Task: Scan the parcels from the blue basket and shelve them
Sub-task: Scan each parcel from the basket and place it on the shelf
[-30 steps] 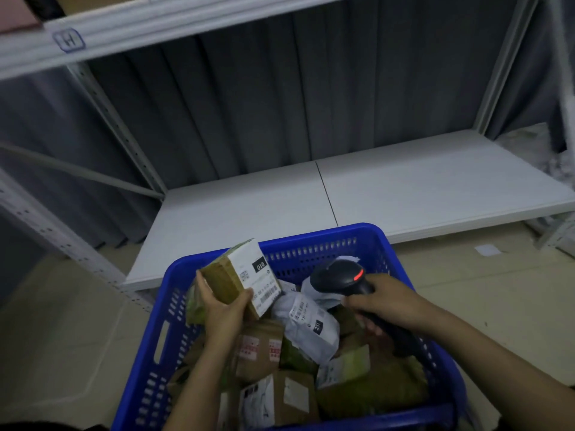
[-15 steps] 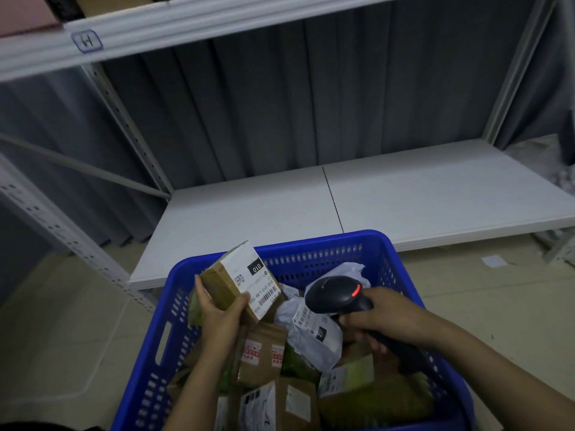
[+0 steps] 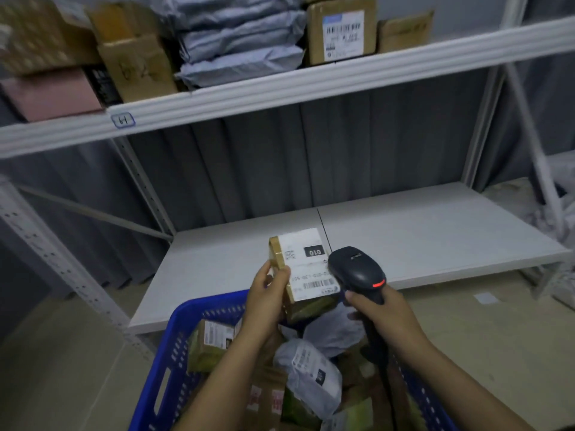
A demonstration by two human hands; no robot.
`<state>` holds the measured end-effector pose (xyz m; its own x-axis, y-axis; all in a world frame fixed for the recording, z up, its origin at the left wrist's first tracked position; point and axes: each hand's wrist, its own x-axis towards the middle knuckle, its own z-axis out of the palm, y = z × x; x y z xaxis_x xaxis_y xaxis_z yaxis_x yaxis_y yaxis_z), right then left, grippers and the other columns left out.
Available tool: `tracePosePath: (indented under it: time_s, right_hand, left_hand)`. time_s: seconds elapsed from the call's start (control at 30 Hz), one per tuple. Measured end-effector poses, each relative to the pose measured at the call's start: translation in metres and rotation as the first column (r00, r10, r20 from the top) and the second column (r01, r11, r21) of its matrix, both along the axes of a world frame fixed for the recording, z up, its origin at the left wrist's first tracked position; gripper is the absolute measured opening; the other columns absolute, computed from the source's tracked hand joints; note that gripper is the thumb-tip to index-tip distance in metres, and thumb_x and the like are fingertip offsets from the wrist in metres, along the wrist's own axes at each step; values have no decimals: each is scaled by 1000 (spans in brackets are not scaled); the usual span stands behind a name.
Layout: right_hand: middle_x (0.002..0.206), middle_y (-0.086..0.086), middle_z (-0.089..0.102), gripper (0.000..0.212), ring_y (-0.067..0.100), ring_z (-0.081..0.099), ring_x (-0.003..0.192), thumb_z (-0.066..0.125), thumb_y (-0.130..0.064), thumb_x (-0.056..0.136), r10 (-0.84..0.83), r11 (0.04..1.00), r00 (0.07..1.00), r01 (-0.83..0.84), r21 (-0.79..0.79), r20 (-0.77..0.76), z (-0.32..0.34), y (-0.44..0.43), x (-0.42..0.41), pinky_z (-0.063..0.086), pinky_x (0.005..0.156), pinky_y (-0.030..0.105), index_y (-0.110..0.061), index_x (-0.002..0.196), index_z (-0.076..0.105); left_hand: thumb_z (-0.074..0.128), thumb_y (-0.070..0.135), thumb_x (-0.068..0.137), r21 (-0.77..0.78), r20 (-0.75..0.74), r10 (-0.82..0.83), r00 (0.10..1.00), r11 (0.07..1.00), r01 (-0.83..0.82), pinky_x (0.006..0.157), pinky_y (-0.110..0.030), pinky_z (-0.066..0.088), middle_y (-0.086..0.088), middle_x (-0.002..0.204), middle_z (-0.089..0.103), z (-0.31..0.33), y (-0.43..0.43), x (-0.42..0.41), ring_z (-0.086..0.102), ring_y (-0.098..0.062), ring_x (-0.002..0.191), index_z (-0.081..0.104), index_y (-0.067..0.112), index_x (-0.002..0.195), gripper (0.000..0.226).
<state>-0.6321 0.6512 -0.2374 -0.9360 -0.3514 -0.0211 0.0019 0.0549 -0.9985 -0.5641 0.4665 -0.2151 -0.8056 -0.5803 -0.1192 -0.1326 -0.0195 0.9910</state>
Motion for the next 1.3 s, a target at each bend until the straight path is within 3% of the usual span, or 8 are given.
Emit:
tracePosePath:
  time_s: [0.07,0.23,0.3,0.43,0.7,0.8,1.2,1.3]
  right_hand:
    - [79,-4,72,13,1,66,71,75,-11,83,-76,995,997,74,-63,-32,15,5,0,51,67,18,-20,88,68]
    - [89,-1,73,16,17,68,83,74,-14,83,-221,961,975,212,-180,-33,56,21,-8,55,72,27,-19,98,68]
    - [89,1,74,16,21,70,86,74,-18,83,-267,941,963,249,-229,-48,79,29,-15,56,76,37,-20,98,68]
    - [89,0,72,12,16,67,84,72,-25,84,-336,917,931,287,-276,-145,140,48,-33,47,65,26,-22,94,66]
    - [74,-4,69,9,11,65,69,73,-15,83,-385,863,882,239,-446,-272,244,76,-77,50,56,20,-17,91,69]
    - [81,4,71,12,17,66,72,72,-12,84,-417,831,867,242,-502,-273,270,85,-101,57,67,33,-10,96,70]
    - [87,13,68,8,29,68,89,71,-11,85,-411,827,872,233,-512,-265,318,98,-195,57,64,33,-10,90,66]
    - [93,15,69,9,29,68,92,71,-13,86,-409,831,874,238,-502,-263,318,102,-208,57,66,33,-10,93,66]
  left_hand:
    - [49,33,99,-87,15,-77,997,993,78,69,-23,57,4,117,67,20,11,-13,67,-6,91,46,28,139,41]
    - [40,47,100,-355,-7,-297,955,893,276,89,-29,54,15,120,61,74,44,-35,63,-2,101,23,50,145,48]
    - [48,46,97,-402,9,-409,912,834,378,91,-26,54,14,131,56,95,54,-40,60,-2,107,24,50,144,53]
    - [80,19,76,-390,-8,-564,826,762,517,89,-31,56,15,130,51,135,64,-54,57,-11,114,31,46,139,85]
    - [82,2,71,-351,-327,-473,818,865,359,86,-40,57,3,121,58,238,86,-115,63,-18,106,52,45,114,68]
    - [80,2,72,-385,-367,-474,800,861,333,84,-43,58,0,117,58,282,95,-143,64,-19,101,51,43,116,67]
    - [74,16,81,-584,-206,-406,890,781,221,90,-41,54,1,122,52,377,89,-289,55,-23,108,35,34,140,73]
    - [71,25,82,-731,-183,-283,941,679,62,89,-42,55,-1,118,59,375,79,-316,60,-24,102,43,30,134,59]
